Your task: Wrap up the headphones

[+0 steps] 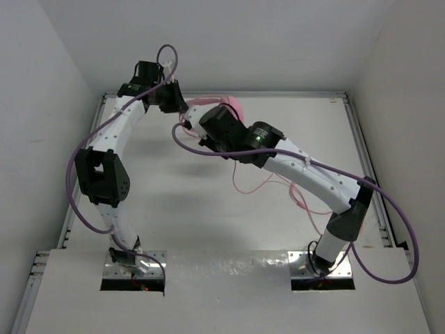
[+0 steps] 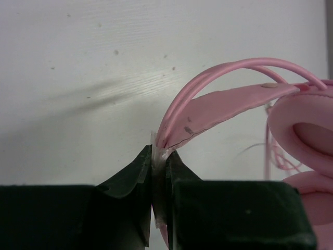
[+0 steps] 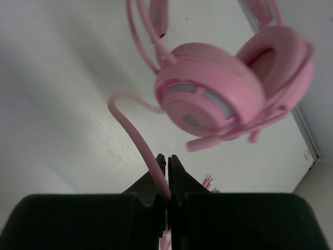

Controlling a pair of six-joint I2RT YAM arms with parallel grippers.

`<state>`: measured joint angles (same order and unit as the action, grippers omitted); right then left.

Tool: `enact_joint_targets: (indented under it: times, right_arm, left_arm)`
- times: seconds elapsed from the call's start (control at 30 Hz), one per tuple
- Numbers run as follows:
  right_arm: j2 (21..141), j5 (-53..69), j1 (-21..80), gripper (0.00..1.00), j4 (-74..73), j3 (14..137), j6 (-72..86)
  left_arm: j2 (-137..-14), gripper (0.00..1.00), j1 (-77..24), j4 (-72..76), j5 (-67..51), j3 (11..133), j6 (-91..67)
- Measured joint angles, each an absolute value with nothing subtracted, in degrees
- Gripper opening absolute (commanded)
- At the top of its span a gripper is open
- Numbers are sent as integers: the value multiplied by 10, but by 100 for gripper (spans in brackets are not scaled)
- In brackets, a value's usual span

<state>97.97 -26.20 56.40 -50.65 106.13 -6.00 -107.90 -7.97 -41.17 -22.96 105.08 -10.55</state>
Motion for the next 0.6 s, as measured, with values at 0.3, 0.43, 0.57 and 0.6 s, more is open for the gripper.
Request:
enact_joint_targets:
  times: [0.3, 0.43, 0.57, 0.6]
  right_arm:
    - [977, -196, 565, 0, -456, 998, -45]
    - [985, -166, 565, 0, -437, 1030, -28]
    - [1016, -198, 564, 0, -435, 1109, -26]
    - [1024, -208, 563, 0, -434, 1127, -26]
  left_arm:
    - [-1110, 0, -63, -397, -285, 1075, -185]
    - [-1107, 0, -65, -379, -264, 1067, -159]
    - [-1104, 0, -68, -384, -229, 1052, -92]
    - [-1103, 0, -68, -388, -220, 1049, -73]
